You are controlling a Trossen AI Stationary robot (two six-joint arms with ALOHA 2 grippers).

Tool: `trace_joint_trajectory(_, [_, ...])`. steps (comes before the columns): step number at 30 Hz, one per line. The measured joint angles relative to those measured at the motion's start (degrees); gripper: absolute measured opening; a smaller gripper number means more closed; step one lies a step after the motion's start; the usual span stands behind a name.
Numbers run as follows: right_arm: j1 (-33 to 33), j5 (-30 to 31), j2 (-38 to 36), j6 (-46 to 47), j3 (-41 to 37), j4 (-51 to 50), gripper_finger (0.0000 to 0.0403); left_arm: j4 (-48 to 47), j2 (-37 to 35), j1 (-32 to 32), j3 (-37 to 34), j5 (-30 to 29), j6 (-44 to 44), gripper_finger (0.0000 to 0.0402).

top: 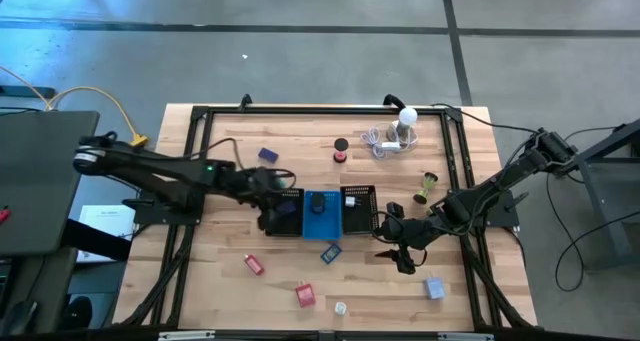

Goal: Pick & Place Office items
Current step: Put the left red charger adapter into the right black bin

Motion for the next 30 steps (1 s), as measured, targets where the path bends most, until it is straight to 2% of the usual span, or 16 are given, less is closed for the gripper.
trace_joint_trajectory(8, [0.0,0.02,0.0,0.04,0.0,0.0,0.0247,-1.41,-6.17,-6.96,0.02,1.99,11.18,0.0231])
trace_joint_trajectory(16, [0.0,0.05,0.0,0.17,0.0,0.0,0.0247,-1.88,-4.72,-13.29,0.07,2.72,9.74,0.0231])
trace_joint_trajectory(23, [0.0,0.48,0.0,-1.05,0.0,0.07,0.0247,-2.26,-2.39,-18.62,0.07,3.17,14.39,0.0231])
trace_joint_trajectory(30, [0.0,0.48,0.0,-1.01,0.0,0.48,0.0247,-2.37,-0.52,-21.01,0.09,3.04,17.51,0.023])
